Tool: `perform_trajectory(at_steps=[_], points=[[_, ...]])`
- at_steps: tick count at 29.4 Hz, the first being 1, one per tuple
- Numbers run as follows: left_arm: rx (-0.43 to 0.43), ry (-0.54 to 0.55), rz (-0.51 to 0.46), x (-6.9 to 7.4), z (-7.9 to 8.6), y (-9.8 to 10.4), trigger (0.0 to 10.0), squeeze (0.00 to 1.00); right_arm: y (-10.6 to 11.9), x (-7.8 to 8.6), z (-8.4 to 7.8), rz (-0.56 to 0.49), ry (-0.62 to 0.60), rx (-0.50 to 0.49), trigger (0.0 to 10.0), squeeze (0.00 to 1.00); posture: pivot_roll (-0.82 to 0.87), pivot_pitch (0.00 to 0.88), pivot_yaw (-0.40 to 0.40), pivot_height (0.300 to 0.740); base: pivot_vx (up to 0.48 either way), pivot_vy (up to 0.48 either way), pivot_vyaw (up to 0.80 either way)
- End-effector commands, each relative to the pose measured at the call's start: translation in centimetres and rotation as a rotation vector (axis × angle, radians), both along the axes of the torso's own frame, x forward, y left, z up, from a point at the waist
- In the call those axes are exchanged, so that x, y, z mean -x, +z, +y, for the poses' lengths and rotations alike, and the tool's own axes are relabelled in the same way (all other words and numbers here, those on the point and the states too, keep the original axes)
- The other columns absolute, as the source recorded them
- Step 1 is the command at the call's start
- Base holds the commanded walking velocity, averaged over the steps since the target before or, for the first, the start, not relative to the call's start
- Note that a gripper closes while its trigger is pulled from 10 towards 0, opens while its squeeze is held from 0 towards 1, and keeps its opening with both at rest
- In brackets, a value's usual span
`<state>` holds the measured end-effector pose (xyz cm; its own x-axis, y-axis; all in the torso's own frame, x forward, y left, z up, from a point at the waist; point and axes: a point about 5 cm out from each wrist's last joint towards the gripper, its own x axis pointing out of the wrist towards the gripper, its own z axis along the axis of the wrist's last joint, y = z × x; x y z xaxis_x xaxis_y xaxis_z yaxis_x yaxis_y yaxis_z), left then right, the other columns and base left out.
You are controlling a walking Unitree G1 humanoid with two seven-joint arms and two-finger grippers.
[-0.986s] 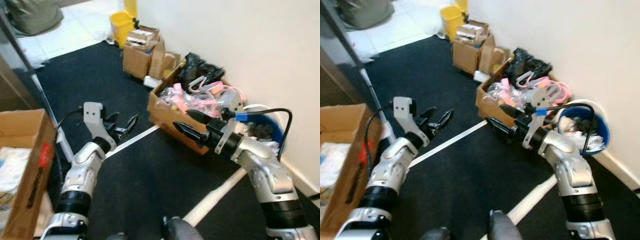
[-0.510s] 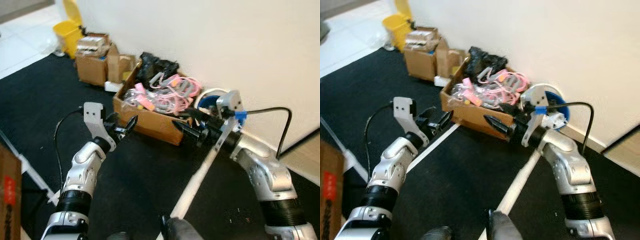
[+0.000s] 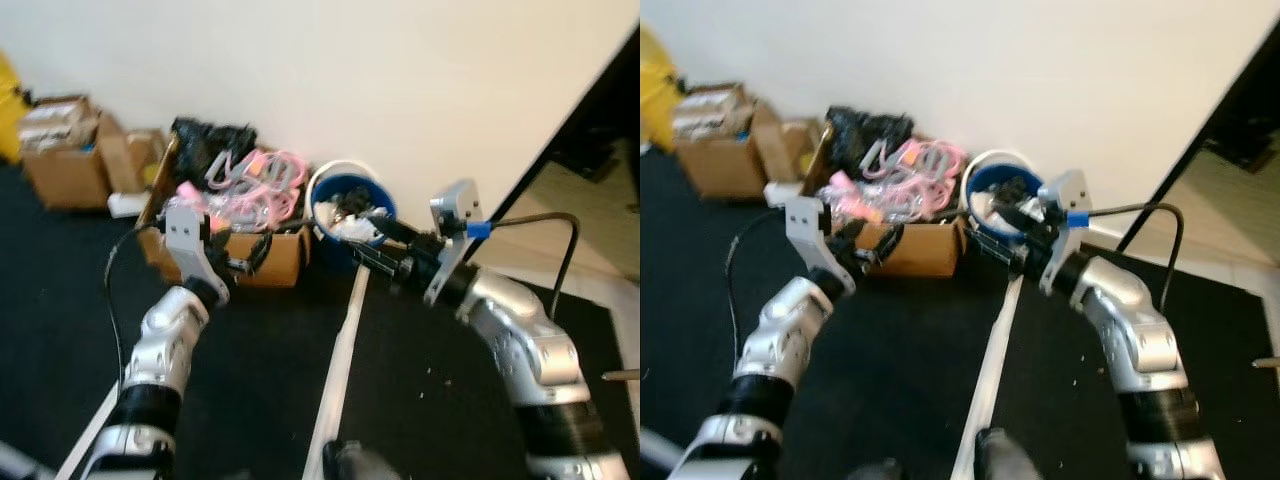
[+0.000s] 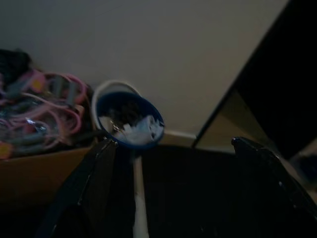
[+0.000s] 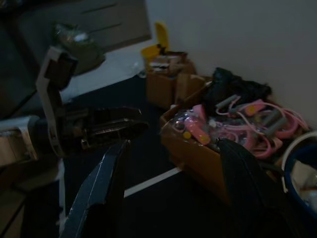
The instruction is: Picking trash to rubbish bin
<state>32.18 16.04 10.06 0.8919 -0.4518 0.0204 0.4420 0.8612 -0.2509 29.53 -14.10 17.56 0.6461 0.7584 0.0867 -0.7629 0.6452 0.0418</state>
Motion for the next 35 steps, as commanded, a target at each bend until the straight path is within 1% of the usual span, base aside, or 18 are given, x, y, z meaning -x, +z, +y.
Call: perform_trajectory(at_steps=[1, 11, 15, 18, 35], points=[[-0.002, 0.003, 0.007, 0.12, -0.04, -0.35, 10.0, 0.00, -0.28, 0.10, -0.23, 0.021, -0.010, 0.005, 10.0, 0.00, -0.03, 0.122, -0.003, 0.740, 0.000, 0.000, -0.80], [0.008, -0.009, 0.008, 0.09, -0.08, -0.32, 10.0, 0.00, -0.20, -0.10, -0.27, 0.019, -0.030, 0.005, 10.0, 0.00, -0.04, 0.137, -0.004, 0.740, 0.000, 0.000, -0.80], [0.007, -0.015, 0.010, 0.12, -0.11, -0.44, 10.0, 0.00, -0.29, -0.34, -0.36, 0.019, -0.048, 0.007, 10.0, 0.00, -0.04, 0.119, -0.004, 0.740, 0.000, 0.000, -0.80], [-0.015, -0.023, 0.014, 0.14, -0.11, -0.55, 10.0, 0.00, -0.25, -0.51, -0.18, 0.015, -0.056, 0.007, 10.0, 0.00, -0.04, 0.103, -0.002, 0.740, 0.000, 0.000, -0.80], [-0.011, -0.026, 0.013, 0.09, -0.03, -0.48, 10.0, 0.00, -0.28, -0.83, -0.18, 0.014, -0.094, 0.001, 10.0, 0.00, -0.03, 0.114, 0.003, 0.740, 0.000, 0.000, -0.80]])
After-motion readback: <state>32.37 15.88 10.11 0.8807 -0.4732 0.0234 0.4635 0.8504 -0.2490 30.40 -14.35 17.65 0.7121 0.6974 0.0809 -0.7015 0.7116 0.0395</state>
